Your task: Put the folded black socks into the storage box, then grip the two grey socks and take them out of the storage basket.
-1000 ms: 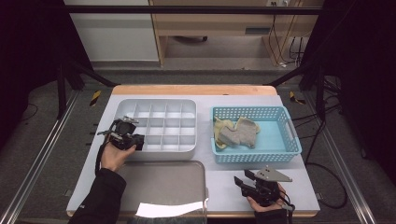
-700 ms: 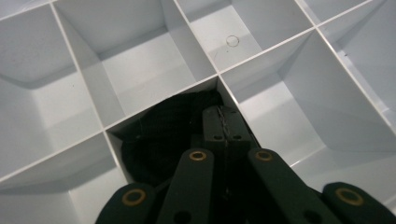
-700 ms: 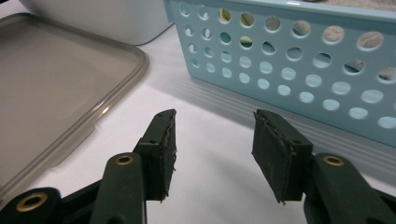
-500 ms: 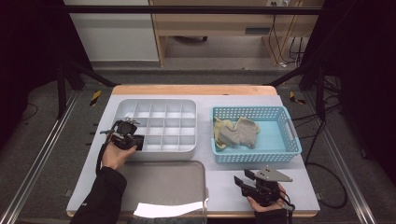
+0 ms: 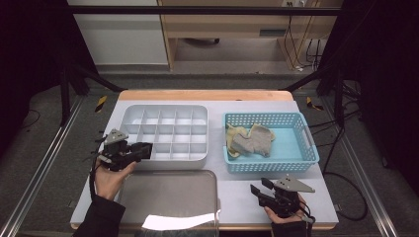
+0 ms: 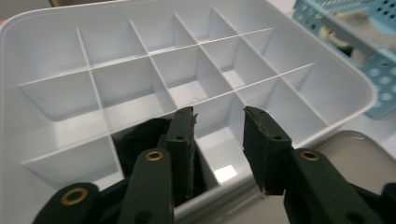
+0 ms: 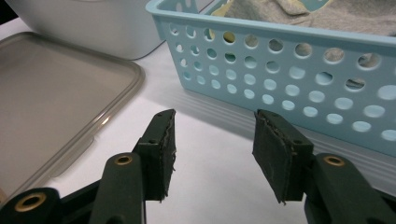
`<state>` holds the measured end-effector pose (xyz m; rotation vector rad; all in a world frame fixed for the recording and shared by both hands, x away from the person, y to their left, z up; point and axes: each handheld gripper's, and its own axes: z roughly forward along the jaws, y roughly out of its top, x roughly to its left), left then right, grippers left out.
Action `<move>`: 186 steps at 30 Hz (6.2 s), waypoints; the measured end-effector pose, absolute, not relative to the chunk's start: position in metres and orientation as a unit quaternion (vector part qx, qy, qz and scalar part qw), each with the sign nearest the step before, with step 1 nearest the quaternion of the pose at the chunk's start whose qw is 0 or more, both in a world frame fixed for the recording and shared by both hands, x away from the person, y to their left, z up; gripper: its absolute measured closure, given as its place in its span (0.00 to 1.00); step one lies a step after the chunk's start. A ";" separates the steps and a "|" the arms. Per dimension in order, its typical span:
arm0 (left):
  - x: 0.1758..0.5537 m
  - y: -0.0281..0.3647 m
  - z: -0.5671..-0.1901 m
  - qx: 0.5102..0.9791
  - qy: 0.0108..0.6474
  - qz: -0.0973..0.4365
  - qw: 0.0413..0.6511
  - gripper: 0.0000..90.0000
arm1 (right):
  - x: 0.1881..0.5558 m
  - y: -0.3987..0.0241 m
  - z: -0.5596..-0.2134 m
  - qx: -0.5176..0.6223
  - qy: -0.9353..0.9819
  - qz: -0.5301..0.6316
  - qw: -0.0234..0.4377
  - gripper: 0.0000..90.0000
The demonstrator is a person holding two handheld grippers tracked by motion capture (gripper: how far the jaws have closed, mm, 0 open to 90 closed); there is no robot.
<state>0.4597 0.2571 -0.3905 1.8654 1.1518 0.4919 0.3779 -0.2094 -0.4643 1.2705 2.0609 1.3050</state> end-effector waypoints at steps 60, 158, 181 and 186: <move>0.389 0.263 -0.463 0.744 0.471 0.171 0.442 0.45 | 0.444 -0.216 -0.383 0.486 0.687 0.473 0.259 0.38; 0.395 0.264 -0.471 0.756 0.468 0.162 0.428 0.46 | 0.590 -0.228 -0.449 0.595 0.720 0.308 0.181 0.85; 0.395 0.263 -0.471 0.754 0.470 0.164 0.429 0.46 | 0.570 -0.224 -0.409 0.530 0.695 0.419 0.245 0.99; 0.395 0.264 -0.471 0.753 0.471 0.163 0.430 0.46 | 0.572 -0.213 -0.406 0.511 0.697 0.438 0.247 0.99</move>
